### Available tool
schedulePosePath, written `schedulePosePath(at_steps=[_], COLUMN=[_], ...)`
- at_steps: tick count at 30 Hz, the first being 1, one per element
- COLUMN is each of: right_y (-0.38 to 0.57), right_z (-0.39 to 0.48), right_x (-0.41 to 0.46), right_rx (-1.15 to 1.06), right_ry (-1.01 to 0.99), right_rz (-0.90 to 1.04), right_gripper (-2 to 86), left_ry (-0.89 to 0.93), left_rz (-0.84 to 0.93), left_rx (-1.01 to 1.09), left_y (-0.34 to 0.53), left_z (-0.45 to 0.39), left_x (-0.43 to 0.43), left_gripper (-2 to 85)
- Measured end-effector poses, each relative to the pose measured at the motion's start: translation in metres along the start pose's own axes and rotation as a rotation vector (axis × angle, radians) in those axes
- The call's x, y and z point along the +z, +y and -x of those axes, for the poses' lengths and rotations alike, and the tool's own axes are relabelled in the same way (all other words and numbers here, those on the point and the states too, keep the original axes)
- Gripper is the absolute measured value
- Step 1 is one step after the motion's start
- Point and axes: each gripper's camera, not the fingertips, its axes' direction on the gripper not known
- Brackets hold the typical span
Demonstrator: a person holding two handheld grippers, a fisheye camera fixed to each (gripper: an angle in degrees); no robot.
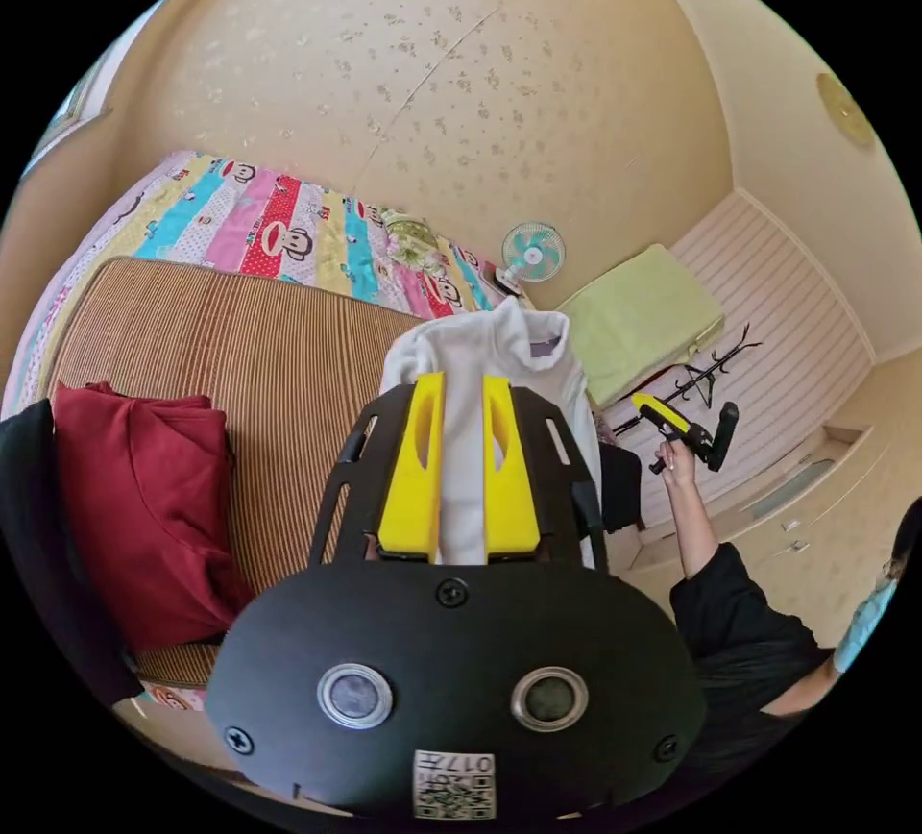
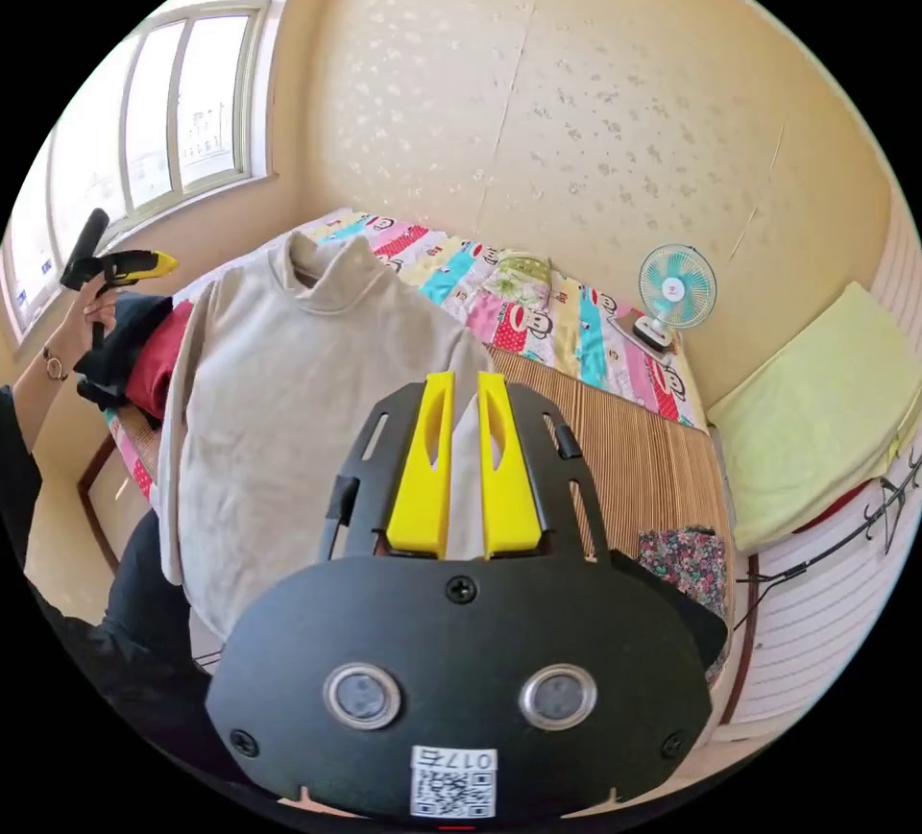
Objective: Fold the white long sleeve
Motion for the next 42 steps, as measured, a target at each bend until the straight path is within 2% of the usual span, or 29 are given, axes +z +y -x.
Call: schedulePosePath(at_steps=[2, 3, 5, 7, 9, 11, 13, 15, 16, 17, 18, 20, 21, 22, 23, 24, 26, 28, 30, 32, 35, 36, 38, 40, 42], right_y=[0.04, 0.073, 0.131, 0.217, 0.272, 0.309, 0.338, 0.342, 0.34, 0.339, 0.335, 0.331, 0.331, 0.333, 0.335, 0.34, 0.353, 0.372, 0.385, 0.395, 0.405, 0.406, 0.405, 0.403, 0.406], right_z=[0.026, 0.04, 0.055, 0.069, 0.068, 0.061, 0.042, 0.023, 0.008, 0.0, -0.016, -0.035, -0.045, -0.051, -0.054, -0.057, -0.06, -0.067, -0.074, -0.084, -0.101, -0.108, -0.118, -0.133, -0.153], right_x=[0.036, 0.066, 0.112, 0.142, 0.133, 0.1, 0.09, 0.091, 0.09, 0.088, 0.081, 0.066, 0.057, 0.053, 0.052, 0.053, 0.056, 0.059, 0.06, 0.065, 0.08, 0.078, 0.076, 0.067, 0.042], right_rx=[-0.027, -0.031, -0.003, 0.083, 0.254, 0.424, 0.561, 0.585, 0.602, 0.618, 0.653, 0.691, 0.712, 0.722, 0.722, 0.72, 0.729, 0.763, 0.8, 0.835, 0.878, 0.865, 0.796, 0.673, 0.649], right_ry=[0.01, -0.021, -0.079, -0.008, 0.026, -0.077, -0.175, -0.243, -0.26, -0.258, -0.256, -0.271, -0.282, -0.294, -0.302, -0.314, -0.321, -0.34, -0.341, -0.324, -0.349, -0.342, -0.348, -0.448, -0.538], right_rz=[0.055, 0.146, 0.342, 0.499, 0.499, 0.353, 0.352, 0.374, 0.381, 0.38, 0.355, 0.285, 0.252, 0.244, 0.25, 0.273, 0.314, 0.349, 0.351, 0.38, 0.486, 0.491, 0.513, 0.533, 0.486], right_gripper=[7.7, 8.6, 10.0, 10.4, 9.7, 8.3, 8.3, 8.5, 8.6, 8.6, 8.6, 8.4, 8.5, 8.6, 8.7, 9.0, 9.5, 10.4, 11.4, 12.6, 13.3, 12.9, 9.7, 5.1, 4.3], left_ry=[-0.096, -0.127, -0.233, -0.276, -0.31, -0.299, -0.283, -0.226, -0.109, 0.095, 0.188, 0.407, 0.423, 0.418, 0.343, 0.291, 0.085, -0.007, -0.013, 0.033, 0.004, -0.017, -0.169, -0.264, -0.004], left_rz=[0.131, 0.175, 0.377, 0.487, 0.51, 0.375, 0.364, 0.418, 0.368, 0.196, 0.082, -0.403, -0.51, -0.706, -0.807, -0.821, -0.729, -0.563, -0.366, -0.074, 0.235, 0.28, 0.431, 0.5, 0.585], left_rx=[0.078, 0.088, 0.097, 0.089, 0.086, 0.094, 0.086, 0.052, -0.02, -0.114, -0.172, -0.401, -0.427, -0.418, -0.424, -0.441, -0.479, -0.472, -0.448, -0.391, -0.277, -0.251, -0.195, -0.134, -0.029], left_y=[0.041, 0.056, 0.127, 0.182, 0.233, 0.278, 0.287, 0.271, 0.251, 0.231, 0.223, 0.227, 0.233, 0.25, 0.266, 0.273, 0.286, 0.284, 0.277, 0.261, 0.244, 0.241, 0.233, 0.221, 0.208], left_z=[0.0, 0.002, 0.012, 0.019, 0.023, 0.018, 0.017, 0.027, 0.045, 0.072, 0.088, 0.155, 0.166, 0.178, 0.183, 0.183, 0.175, 0.165, 0.156, 0.141, 0.116, 0.111, 0.099, 0.09, 0.082], left_x=[0.06, 0.076, 0.14, 0.17, 0.175, 0.145, 0.127, 0.114, 0.087, 0.04, 0.012, -0.101, -0.126, -0.173, -0.209, -0.223, -0.25, -0.236, -0.196, -0.115, -0.016, -0.001, 0.043, 0.046, 0.039], left_gripper=[10.8, 11.5, 13.6, 13.9, 13.7, 11.5, 3.1, 1.5, 0.9, 0.5, 0.4, -0.1, 0.1, 0.5, 2.6, 3.7, 7.8, 9.1, 10.5, 12.5, 13.7, 13.7, 12.3, 3.9, 2.1])
